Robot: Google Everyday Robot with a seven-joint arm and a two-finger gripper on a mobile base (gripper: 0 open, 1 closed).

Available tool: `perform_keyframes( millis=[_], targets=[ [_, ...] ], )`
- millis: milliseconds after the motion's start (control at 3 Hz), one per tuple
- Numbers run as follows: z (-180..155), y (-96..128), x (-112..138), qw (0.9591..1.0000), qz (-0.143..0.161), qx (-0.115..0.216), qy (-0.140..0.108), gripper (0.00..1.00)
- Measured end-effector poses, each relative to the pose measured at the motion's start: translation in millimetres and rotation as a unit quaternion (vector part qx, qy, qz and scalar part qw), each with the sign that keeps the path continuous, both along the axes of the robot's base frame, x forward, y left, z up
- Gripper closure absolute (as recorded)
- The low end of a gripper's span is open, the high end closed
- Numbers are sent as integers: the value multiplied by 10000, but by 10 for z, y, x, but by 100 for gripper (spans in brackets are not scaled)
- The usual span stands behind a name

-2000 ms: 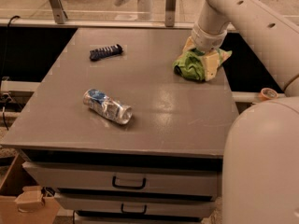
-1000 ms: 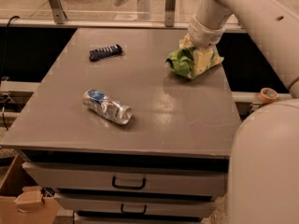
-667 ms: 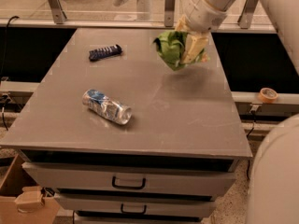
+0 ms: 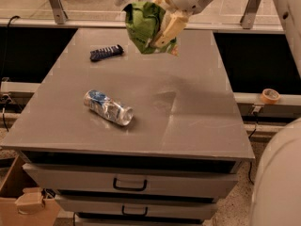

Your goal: Pick green rice chip bag

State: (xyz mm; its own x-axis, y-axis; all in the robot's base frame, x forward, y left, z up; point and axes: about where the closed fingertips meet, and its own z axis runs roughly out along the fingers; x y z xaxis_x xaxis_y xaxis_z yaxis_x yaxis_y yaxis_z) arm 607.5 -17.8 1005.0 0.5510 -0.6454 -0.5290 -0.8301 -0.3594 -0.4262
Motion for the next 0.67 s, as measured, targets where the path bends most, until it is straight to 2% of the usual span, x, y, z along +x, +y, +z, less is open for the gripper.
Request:
perform_keyframes(
  millis=[333, 667],
  targets=[
    [-5, -3, 8, 10000, -6, -3, -9, 100],
    [61, 330, 165, 9988, 300, 130, -370, 100]
  ],
)
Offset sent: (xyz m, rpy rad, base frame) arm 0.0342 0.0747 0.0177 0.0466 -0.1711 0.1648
